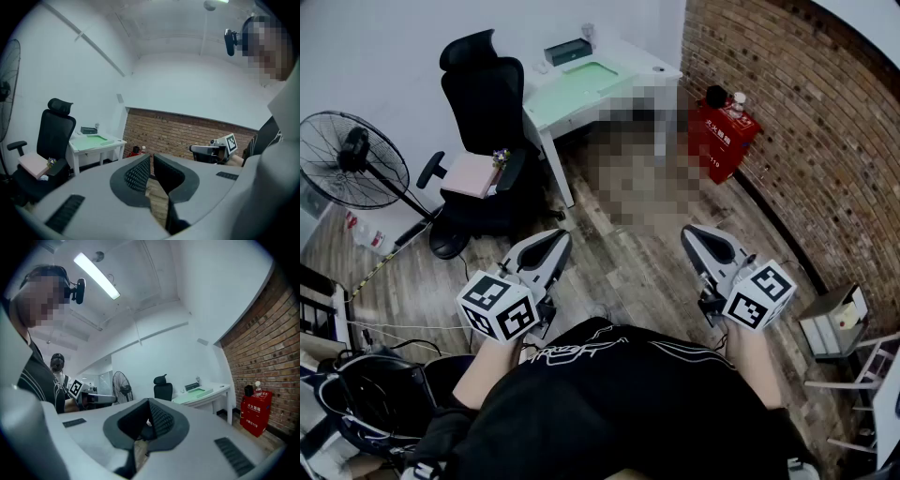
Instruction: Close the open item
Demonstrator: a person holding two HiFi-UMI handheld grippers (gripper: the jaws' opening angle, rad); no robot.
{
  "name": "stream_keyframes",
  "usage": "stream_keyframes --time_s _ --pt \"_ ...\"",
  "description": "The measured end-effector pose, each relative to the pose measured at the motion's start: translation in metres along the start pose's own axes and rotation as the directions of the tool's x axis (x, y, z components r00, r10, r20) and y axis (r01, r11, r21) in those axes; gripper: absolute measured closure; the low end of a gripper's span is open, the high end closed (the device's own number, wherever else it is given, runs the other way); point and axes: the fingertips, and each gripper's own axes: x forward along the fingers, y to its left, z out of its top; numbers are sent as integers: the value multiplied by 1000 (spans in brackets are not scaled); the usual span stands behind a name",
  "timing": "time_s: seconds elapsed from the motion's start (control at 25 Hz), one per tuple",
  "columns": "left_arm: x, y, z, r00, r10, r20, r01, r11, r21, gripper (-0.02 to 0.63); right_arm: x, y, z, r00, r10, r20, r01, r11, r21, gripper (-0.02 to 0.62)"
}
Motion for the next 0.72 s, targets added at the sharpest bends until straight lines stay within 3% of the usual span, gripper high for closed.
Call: stream_keyframes --time_s 0.48,0.72 --pt "-6 13 -4 1000 21 13 -20 999 -28 558 2 -10 -13 999 -17 -38 17 1000 9 594" --pt "9 42 -19 999 51 -2 -51 997 -62 557 12 -33 -25 994 -99 -54 99 995 -10 592"
